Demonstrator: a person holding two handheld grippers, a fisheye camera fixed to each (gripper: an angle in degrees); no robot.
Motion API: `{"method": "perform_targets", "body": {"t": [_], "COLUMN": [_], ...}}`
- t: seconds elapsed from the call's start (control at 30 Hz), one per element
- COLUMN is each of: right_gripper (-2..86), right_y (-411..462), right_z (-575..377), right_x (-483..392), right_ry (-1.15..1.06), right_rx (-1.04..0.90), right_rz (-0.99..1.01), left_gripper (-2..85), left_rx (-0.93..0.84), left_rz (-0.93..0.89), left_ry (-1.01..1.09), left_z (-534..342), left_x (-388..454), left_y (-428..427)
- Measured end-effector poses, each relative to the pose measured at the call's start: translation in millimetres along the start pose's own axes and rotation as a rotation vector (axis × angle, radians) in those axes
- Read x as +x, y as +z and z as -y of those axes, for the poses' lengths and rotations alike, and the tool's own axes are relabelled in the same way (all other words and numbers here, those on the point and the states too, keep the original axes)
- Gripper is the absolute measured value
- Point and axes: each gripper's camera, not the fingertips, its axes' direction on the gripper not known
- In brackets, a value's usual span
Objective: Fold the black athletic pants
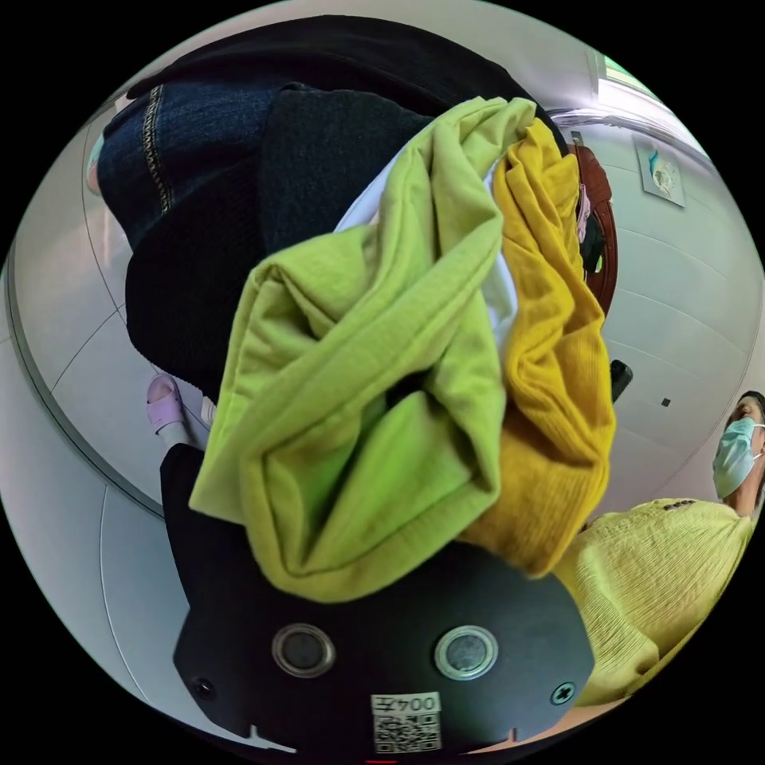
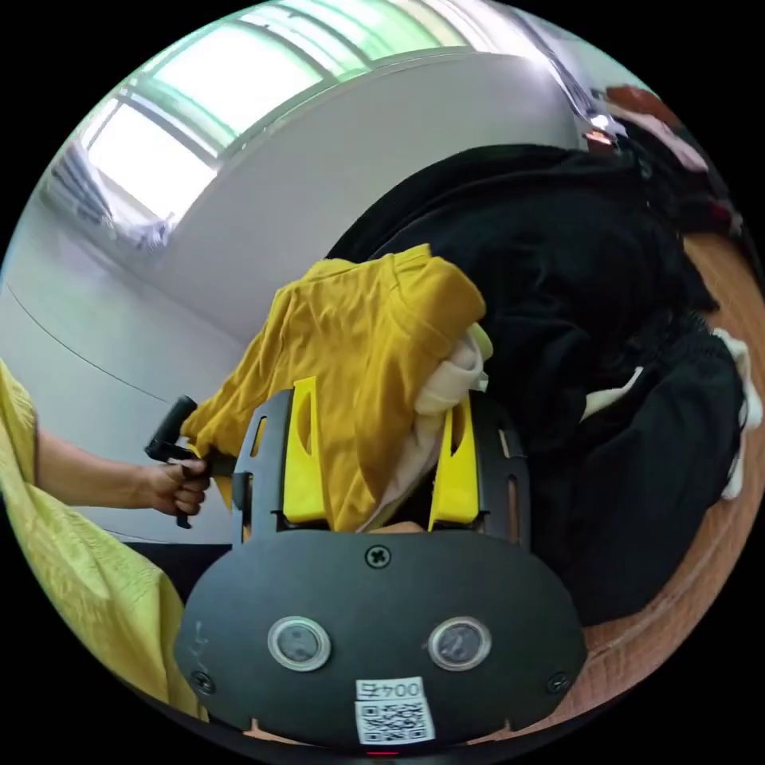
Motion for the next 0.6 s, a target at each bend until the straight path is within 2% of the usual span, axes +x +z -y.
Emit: {"method": "perform_targets", "body": {"t": [0.07, 0.23, 0.3, 0.37, 0.47, 0.6], "right_gripper": [21.3, 18.7, 18.4, 18.8, 21.9, 22.7], "right_y": [10.7, 23.7, 16.7, 9.1, 17.2, 25.5], "right_z": [-3.0, -18.3, -19.0, -19.8, -28.2, -44.8], "right_x": [-56.8, -84.3, -62.5, -16.2, 37.6, 64.7], "right_ry": [-0.129, -0.194, -0.130, 0.007, 0.203, 0.320], "right_rx": [-0.046, -0.017, 0.015, 0.024, -0.050, -0.083], "right_rz": [-0.216, -0.334, -0.284, -0.141, 0.061, 0.195], "left_gripper": [15.6, 15.9, 16.0, 16.1, 16.2, 16.3], "left_rx": [-0.003, -0.022, -0.029, -0.033, -0.039, -0.047], "left_rz": [-0.007, -0.014, -0.013, -0.014, -0.017, -0.023], "left_ry": [-0.011, -0.029, -0.033, -0.037, -0.041, -0.047], "left_z": [0.5, 2.6, 3.0, 2.9, 2.6, 1.3], "left_x": [-0.3, 1.0, 2.4, 2.9, 3.5, 3.6], "left_y": [0.4, 1.5, 1.8, 2.1, 2.5, 2.3]}}
